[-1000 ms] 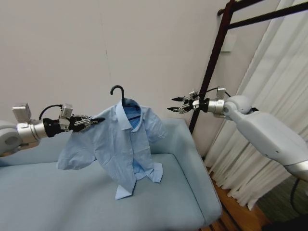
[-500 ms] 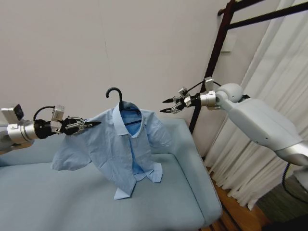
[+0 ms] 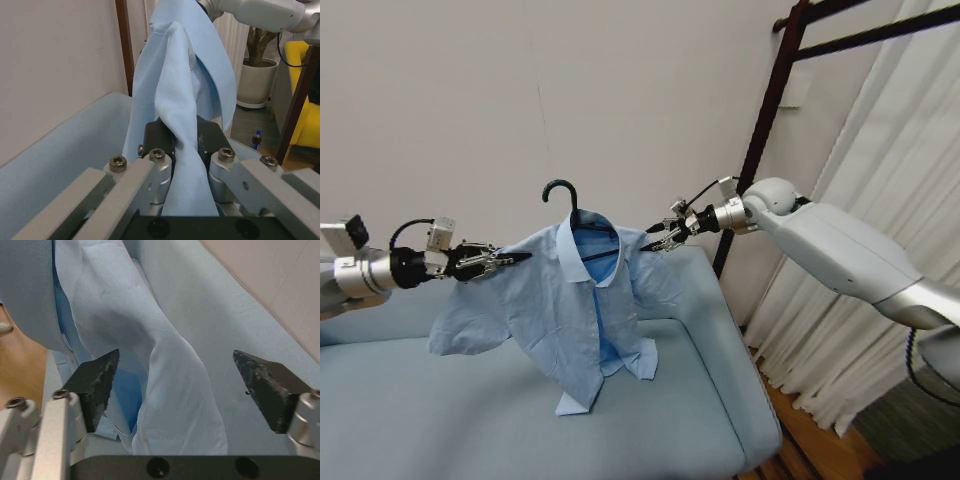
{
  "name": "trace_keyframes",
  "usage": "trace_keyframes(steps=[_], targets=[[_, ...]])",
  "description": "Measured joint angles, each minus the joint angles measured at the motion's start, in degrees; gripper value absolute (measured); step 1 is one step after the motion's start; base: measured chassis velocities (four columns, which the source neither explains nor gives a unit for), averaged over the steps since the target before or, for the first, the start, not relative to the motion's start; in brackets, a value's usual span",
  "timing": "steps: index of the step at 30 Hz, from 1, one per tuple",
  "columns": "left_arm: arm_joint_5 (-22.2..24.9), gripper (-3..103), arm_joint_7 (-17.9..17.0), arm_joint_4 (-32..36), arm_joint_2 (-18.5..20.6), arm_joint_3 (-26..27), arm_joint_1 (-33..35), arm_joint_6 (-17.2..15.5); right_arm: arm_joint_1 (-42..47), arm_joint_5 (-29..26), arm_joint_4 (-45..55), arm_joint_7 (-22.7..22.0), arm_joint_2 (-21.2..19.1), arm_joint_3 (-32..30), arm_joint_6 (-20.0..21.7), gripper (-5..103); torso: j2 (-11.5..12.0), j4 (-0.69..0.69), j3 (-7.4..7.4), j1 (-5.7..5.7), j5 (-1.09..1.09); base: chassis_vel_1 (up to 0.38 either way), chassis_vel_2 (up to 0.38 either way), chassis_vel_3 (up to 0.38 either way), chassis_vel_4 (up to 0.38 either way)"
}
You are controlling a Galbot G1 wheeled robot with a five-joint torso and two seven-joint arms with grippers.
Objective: Pick up the clothes from the sofa and hang them on the clothes hanger.
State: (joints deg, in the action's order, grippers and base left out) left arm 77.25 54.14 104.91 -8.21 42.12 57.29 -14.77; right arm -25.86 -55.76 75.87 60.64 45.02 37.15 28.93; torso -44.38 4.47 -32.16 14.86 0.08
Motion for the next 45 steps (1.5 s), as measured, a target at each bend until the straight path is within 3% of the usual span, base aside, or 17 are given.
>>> trace_keyframes(steps=[4,6,9,12,15,20,36,39,42,45], targets=[[0.0,8,0.0,0.2,0.1,0.0,0.0,0.0,0.0,-0.4,0.7,0.0,-0.2,0.2,0.0,54,0.0,0.0,0.0,0.0,0.0,0.0,0.0,0.0,0.0],[0.0,8,0.0,0.3,0.1,0.1,0.0,0.0,0.0,-0.5,0.8,0.0,-0.3,0.2,0.0,54,0.0,-0.01,0.0,0.0,0.0,0.0,0.0,0.0,0.0],[0.1,8,0.0,0.6,0.2,0.1,0.0,-0.1,0.0,-0.7,1.1,0.3,-0.6,0.3,0.0,38,0.0,0.0,0.0,0.0,0.0,0.0,0.0,0.0,0.0],[0.1,8,0.0,0.8,0.2,0.1,0.0,-0.1,0.1,-0.8,1.2,0.7,-0.7,0.3,-0.3,33,0.0,0.0,0.0,0.0,0.0,0.0,0.0,0.0,0.0],[0.1,8,0.2,1.1,0.0,0.2,0.1,0.0,0.4,-0.9,1.5,1.0,-1.4,0.3,-1.0,16,0.0,-0.01,0.0,0.0,0.0,0.0,0.0,0.0,0.0],[0.1,8,0.0,1.4,0.0,0.2,0.0,0.0,0.4,-1.5,2.1,1.4,-1.8,0.3,-1.5,2,0.0,-0.01,0.0,0.0,0.0,0.0,0.0,0.0,0.0],[0.2,8,-0.2,1.4,0.2,0.2,0.0,0.0,-0.5,0.4,2.4,3.3,-2.2,0.5,-2.1,-3,0.0,-0.01,0.0,0.0,0.0,0.0,0.0,0.0,0.0],[0.2,8,-0.2,1.2,0.4,0.2,0.0,0.0,-0.8,0.7,2.6,3.9,-3.0,0.8,-2.6,13,0.0,-0.01,0.0,0.0,0.0,0.0,0.0,0.0,0.0],[0.3,8,-0.2,1.0,0.7,0.3,-0.1,0.0,-1.4,1.0,2.6,4.4,-3.6,1.2,-2.7,18,0.0,0.0,0.0,0.0,0.0,0.0,0.0,0.0,0.0],[0.4,8,-0.1,0.8,0.8,0.2,-0.1,0.1,-2.7,1.2,2.2,4.7,-4.2,1.6,-2.6,34,0.0,0.0,0.0,0.0,0.0,0.0,0.0,0.0,0.0]])
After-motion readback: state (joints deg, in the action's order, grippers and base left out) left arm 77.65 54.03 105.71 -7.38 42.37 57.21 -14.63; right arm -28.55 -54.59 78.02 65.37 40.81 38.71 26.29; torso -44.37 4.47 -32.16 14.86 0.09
